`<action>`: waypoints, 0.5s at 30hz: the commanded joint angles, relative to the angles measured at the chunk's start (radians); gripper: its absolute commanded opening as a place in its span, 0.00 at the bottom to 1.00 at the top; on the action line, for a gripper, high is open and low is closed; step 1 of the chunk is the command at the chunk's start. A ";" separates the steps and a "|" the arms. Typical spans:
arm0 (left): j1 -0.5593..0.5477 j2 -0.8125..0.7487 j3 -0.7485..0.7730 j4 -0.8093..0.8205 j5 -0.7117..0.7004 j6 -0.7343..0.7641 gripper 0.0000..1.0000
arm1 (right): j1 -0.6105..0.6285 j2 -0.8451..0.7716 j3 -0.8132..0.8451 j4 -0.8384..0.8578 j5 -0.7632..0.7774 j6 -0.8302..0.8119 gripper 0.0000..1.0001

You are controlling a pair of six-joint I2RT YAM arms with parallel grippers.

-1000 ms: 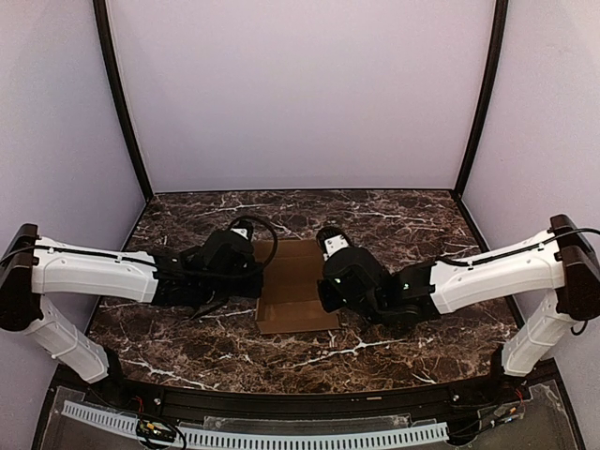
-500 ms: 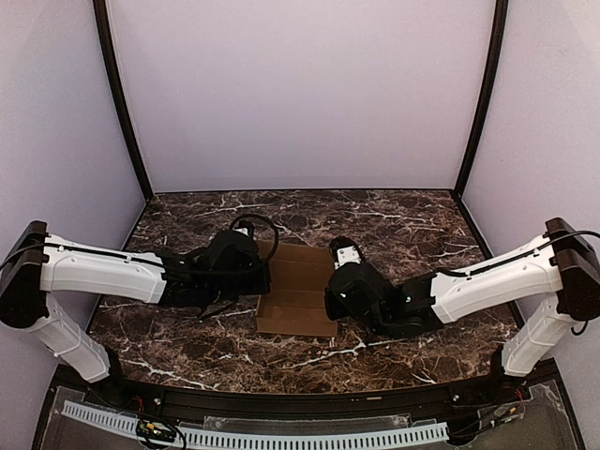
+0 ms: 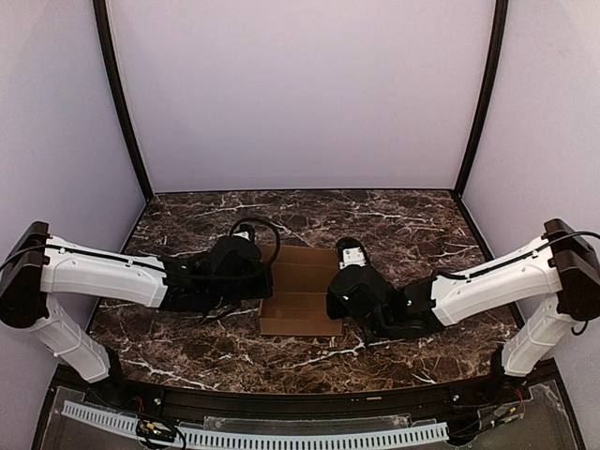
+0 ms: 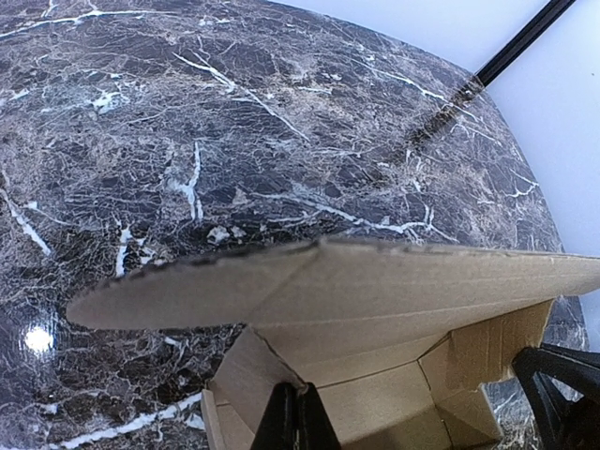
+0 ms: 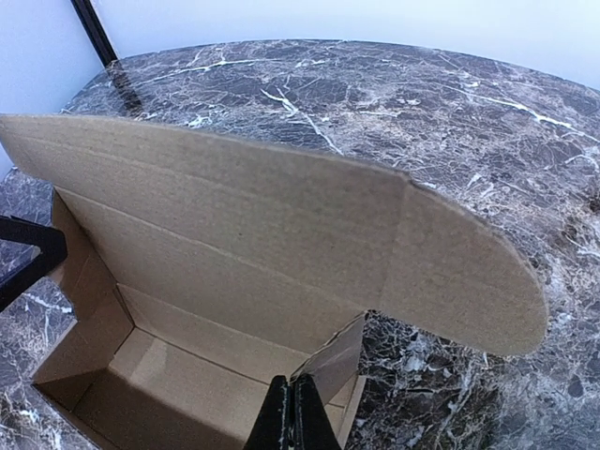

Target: Fold the paper box

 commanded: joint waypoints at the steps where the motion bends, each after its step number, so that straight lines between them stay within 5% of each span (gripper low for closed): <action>1: -0.044 -0.049 -0.021 0.038 0.111 0.010 0.01 | 0.046 -0.017 -0.037 0.102 -0.127 -0.025 0.00; 15: -0.043 -0.175 -0.102 -0.026 0.102 0.057 0.15 | 0.063 -0.053 -0.128 0.088 -0.099 -0.117 0.00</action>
